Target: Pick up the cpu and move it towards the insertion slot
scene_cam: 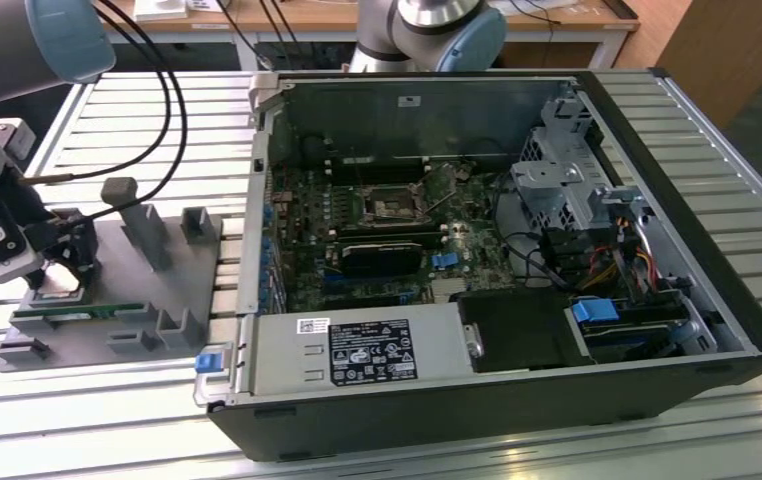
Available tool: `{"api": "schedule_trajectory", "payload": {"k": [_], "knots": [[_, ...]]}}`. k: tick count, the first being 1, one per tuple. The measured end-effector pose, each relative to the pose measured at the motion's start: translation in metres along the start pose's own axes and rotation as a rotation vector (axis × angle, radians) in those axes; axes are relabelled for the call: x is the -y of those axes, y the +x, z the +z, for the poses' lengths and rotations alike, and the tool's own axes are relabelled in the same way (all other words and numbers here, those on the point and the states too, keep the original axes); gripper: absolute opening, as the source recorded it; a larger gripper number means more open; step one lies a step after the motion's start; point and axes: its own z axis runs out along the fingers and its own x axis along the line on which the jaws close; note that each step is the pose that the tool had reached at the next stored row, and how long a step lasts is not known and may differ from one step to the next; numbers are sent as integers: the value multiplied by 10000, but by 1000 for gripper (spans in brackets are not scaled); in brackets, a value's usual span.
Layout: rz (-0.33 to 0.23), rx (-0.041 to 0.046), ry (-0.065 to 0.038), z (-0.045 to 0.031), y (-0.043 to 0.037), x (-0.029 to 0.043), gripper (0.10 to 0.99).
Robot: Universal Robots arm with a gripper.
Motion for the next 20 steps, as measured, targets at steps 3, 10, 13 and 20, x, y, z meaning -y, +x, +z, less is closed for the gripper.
{"api": "schedule_trajectory", "payload": {"k": [3,10,13,20], "knots": [[4,-1,0,0,0,0,561],[6,0,0,1,1,0,545],[7,1,0,-4,1,0,545],[7,-1,1,-65,1,-1,545]]}}
